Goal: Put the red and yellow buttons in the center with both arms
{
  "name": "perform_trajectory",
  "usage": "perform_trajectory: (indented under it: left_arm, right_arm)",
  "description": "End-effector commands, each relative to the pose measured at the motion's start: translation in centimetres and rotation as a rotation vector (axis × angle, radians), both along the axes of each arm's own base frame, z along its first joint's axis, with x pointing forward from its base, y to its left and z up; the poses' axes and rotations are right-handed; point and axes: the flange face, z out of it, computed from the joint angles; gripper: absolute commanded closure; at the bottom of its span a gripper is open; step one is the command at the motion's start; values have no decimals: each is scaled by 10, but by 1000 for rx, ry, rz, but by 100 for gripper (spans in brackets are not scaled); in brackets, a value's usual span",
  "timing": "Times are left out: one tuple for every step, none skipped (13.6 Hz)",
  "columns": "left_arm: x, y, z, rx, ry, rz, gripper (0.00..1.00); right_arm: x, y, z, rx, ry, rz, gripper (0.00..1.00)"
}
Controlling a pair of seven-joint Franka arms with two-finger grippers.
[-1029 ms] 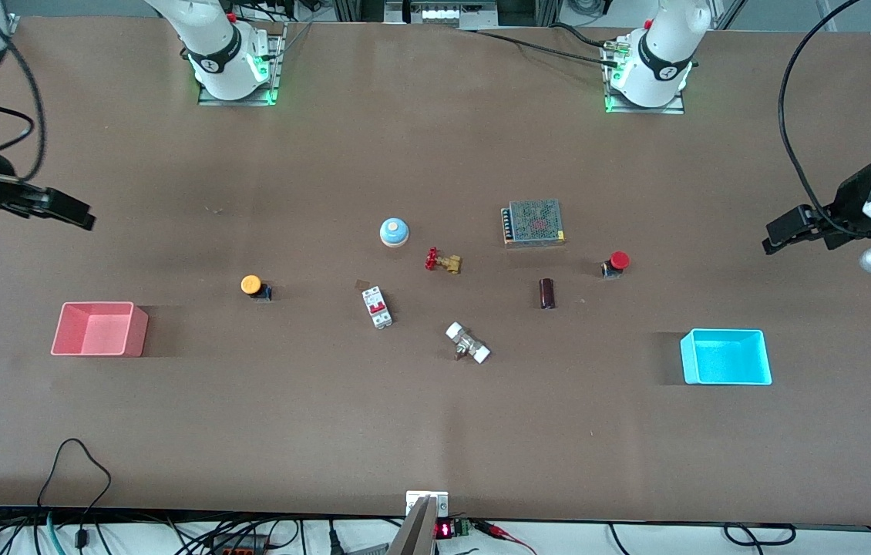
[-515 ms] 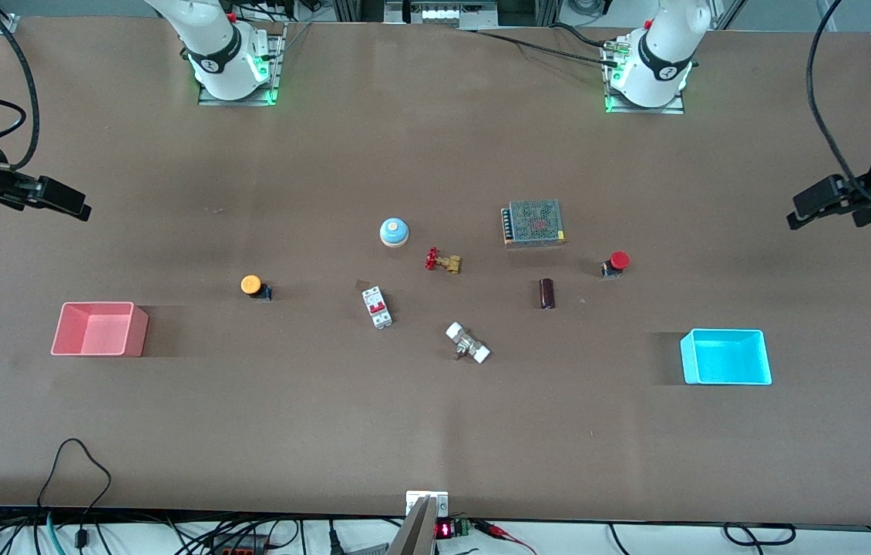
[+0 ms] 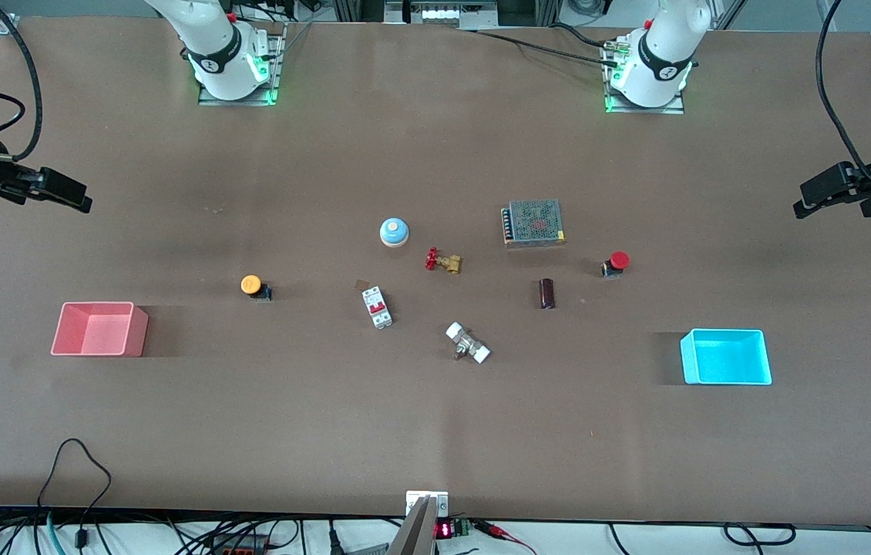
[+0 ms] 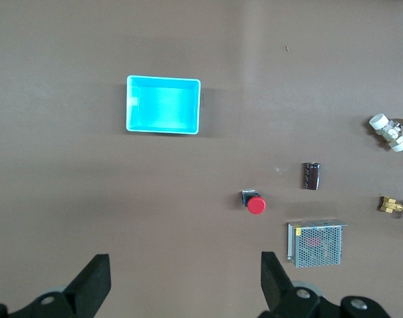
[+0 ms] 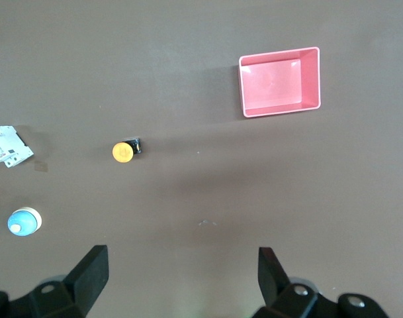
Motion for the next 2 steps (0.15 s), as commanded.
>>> perform_trajectory:
  left_arm:
    - [-6,0,5,17,4,-28,0]
    - [-6,1,4,17,5,-27,0]
  right_arm:
    - [-9,-3,3,8,6,11,0]
    - [-8,-4,3,8,6,9,0]
